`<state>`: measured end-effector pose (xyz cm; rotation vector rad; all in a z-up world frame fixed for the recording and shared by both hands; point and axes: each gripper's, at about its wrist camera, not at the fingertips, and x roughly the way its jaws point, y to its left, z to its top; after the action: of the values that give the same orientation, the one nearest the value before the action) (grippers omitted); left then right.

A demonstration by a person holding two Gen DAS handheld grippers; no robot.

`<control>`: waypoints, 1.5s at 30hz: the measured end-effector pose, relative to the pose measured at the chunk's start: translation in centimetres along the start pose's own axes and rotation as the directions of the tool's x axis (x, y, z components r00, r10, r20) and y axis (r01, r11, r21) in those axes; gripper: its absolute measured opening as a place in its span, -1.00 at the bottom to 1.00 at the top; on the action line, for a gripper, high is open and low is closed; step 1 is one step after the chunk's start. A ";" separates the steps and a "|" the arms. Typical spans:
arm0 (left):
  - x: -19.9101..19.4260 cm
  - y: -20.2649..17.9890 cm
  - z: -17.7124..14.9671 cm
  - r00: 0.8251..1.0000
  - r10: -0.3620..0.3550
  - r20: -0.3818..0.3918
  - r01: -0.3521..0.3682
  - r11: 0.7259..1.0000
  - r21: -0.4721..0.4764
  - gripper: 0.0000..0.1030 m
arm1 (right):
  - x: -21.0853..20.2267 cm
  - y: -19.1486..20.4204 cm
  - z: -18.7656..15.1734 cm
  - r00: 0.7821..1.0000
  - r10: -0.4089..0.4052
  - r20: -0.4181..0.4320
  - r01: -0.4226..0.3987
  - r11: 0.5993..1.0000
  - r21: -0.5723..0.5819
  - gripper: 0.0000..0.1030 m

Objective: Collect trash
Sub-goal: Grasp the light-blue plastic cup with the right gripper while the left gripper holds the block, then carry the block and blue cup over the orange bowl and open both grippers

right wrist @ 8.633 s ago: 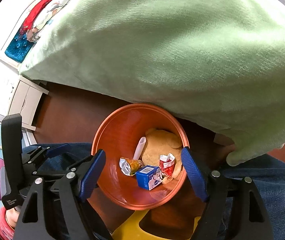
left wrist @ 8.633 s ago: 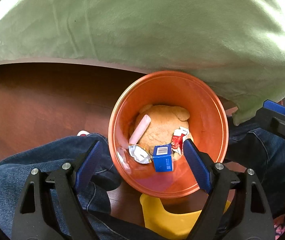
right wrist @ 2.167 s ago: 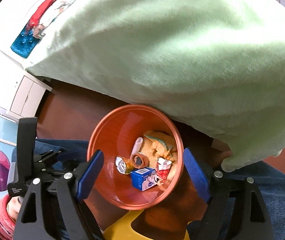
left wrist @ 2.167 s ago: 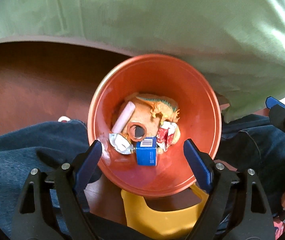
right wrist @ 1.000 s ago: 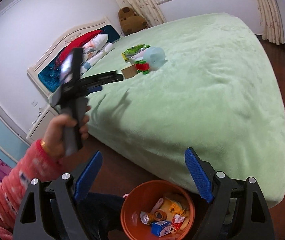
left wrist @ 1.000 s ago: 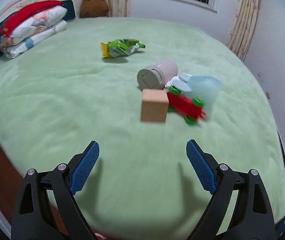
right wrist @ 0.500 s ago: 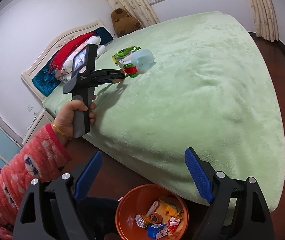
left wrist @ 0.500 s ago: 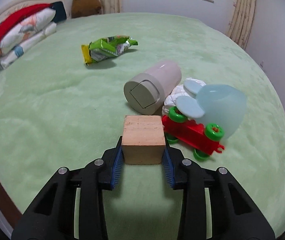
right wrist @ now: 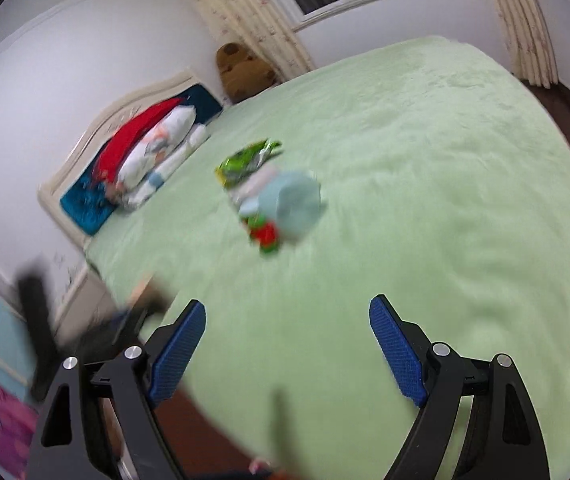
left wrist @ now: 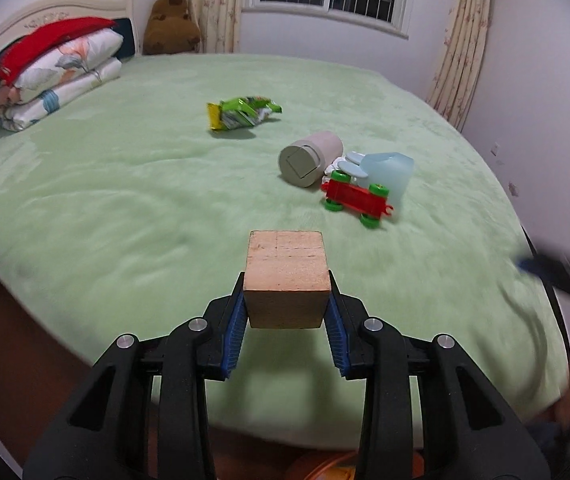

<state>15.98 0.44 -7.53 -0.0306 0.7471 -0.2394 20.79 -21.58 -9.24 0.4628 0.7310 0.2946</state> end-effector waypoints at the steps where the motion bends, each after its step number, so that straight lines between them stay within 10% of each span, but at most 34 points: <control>1: -1.0 0.4 -0.6 1.000 -0.005 0.005 0.005 1.000 -0.006 -0.33 | 1.2 -0.1 1.1 1.000 -0.010 0.010 0.010 1.000 0.023 0.61; 11: -4.6 2.6 -3.5 1.000 -0.017 -0.004 0.016 0.998 -0.064 -0.33 | 10.7 2.5 7.1 0.996 -0.079 -0.034 0.081 0.995 0.060 0.21; 13: -4.5 2.6 -3.7 1.000 -0.023 -0.019 0.021 0.997 -0.069 -0.33 | 12.5 2.5 7.2 0.994 -0.058 -0.087 0.067 0.993 0.098 0.02; 15: -4.7 2.4 -4.1 1.000 -0.012 -0.025 0.011 0.998 -0.061 -0.33 | 13.5 2.4 7.1 0.993 -0.045 -0.113 0.058 0.991 0.119 -0.59; 20: -4.8 2.0 -4.6 0.999 -0.014 -0.041 0.011 0.997 -0.071 -0.33 | 12.5 3.9 6.8 0.996 -0.031 -0.079 0.036 0.997 0.073 -0.94; 36: -6.6 -2.0 -5.5 0.996 -0.073 -0.049 0.072 0.997 -0.033 -0.33 | -1.6 5.3 7.2 0.971 -0.091 0.219 0.079 0.995 0.064 -0.95; 45: -9.3 -4.6 -7.0 0.989 -0.144 -0.038 0.144 0.990 0.006 -0.33 | -12.1 5.5 1.1 0.957 -0.036 0.289 0.055 0.997 -0.058 -0.95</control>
<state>3.71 -1.50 -5.90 -0.0718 0.7821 -0.3818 12.49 -22.18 1.13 0.4152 0.4458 0.2016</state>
